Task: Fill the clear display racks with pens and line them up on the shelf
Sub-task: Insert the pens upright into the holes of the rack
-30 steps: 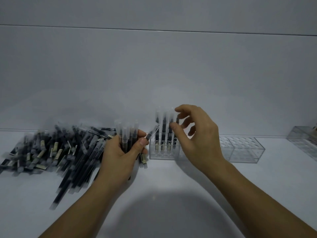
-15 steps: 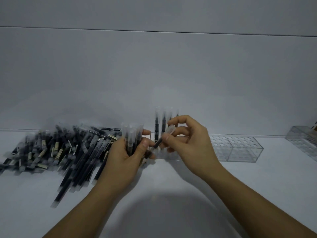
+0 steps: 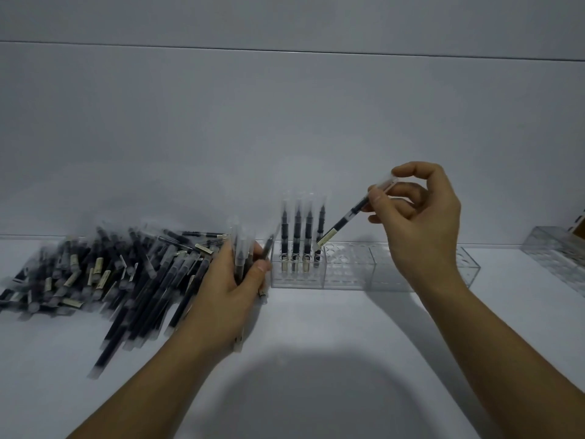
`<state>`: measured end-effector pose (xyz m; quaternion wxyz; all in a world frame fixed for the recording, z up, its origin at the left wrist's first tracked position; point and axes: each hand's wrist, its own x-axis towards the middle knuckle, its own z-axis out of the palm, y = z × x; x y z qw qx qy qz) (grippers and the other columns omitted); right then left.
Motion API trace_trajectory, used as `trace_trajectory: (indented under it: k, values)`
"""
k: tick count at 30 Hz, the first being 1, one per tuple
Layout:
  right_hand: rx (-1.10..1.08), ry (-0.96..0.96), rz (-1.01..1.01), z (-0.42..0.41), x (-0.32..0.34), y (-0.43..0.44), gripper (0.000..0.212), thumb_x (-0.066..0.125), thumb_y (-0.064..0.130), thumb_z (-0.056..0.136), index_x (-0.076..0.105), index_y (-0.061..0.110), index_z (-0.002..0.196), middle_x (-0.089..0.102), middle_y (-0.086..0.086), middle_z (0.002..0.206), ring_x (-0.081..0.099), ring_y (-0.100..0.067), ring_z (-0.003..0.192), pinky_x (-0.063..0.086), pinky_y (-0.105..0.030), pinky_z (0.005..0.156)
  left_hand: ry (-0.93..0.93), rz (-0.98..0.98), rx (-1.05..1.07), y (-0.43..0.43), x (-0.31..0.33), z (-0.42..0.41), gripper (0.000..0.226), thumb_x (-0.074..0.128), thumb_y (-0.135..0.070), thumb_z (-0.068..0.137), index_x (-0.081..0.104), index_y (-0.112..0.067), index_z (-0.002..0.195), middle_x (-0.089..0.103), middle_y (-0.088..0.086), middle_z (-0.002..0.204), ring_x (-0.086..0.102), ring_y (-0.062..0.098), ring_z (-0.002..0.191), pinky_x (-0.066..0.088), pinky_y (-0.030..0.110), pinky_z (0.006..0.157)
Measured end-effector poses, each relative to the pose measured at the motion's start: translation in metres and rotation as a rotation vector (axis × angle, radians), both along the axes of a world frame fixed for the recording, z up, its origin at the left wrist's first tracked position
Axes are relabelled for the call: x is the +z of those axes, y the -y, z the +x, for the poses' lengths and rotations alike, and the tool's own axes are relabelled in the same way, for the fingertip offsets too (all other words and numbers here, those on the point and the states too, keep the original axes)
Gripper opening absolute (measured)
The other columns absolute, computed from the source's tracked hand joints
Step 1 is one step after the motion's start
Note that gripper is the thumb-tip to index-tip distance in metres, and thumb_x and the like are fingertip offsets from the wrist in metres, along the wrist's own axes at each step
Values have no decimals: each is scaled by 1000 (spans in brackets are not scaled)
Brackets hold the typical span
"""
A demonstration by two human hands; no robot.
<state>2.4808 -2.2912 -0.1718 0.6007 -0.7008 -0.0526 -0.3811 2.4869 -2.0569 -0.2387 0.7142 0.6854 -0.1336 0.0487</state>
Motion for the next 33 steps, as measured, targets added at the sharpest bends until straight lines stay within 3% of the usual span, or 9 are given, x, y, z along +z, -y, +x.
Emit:
trace_trajectory:
  k: [2,5,9,13,19,23,28,33]
  values:
    - [-18,26,-51,1,-2,1,27,72,7,94,54,18,111,73,-10,93,76,-21,77,62,-35,72,44,-23,-34,2,1,0,13,49,1,101,60,-6,107,65,2,79,57,25,74,51,26,67]
    - [-17,41,-123,3,-7,-2,28,73,8,93,56,20,111,72,-7,94,75,-22,78,62,-36,71,97,-35,-48,1,4,2,23,51,6,99,65,-13,98,62,19,81,54,31,70,46,45,63]
    - [-14,65,-231,8,-8,-7,28,75,7,91,61,20,112,72,2,94,74,-20,81,62,-39,73,171,14,4,-2,7,5,23,57,8,95,65,-14,98,74,8,93,66,25,71,57,51,57]
    - [-8,71,-364,14,-8,-16,27,76,8,91,65,20,114,71,9,92,72,-13,83,61,-31,74,142,-34,17,-1,7,6,31,58,9,94,68,-20,92,70,11,81,63,31,66,53,53,54]
    - [-41,92,-509,23,-16,-20,29,79,9,88,72,18,115,70,9,86,69,-6,80,58,-19,77,144,-34,15,1,7,6,23,56,11,94,65,-10,96,64,14,70,60,34,60,50,54,51]
    - [-42,80,-525,25,-19,-19,30,80,9,88,72,17,115,69,12,86,68,-4,81,55,-13,75,155,10,36,-3,6,6,22,59,7,94,67,-14,98,69,14,78,64,34,67,55,53,56]
    - [-53,57,-579,24,-26,-18,30,79,9,88,72,18,116,67,11,91,67,-4,82,51,-8,71,177,84,76,-3,11,4,21,61,7,93,66,-14,96,73,7,87,71,16,76,60,32,68]
    - [-197,179,-608,8,-32,-22,32,77,10,91,68,15,122,67,2,106,60,-5,85,50,-10,69,165,71,61,-3,14,3,17,60,8,92,65,-8,97,73,2,81,69,14,71,60,32,65]
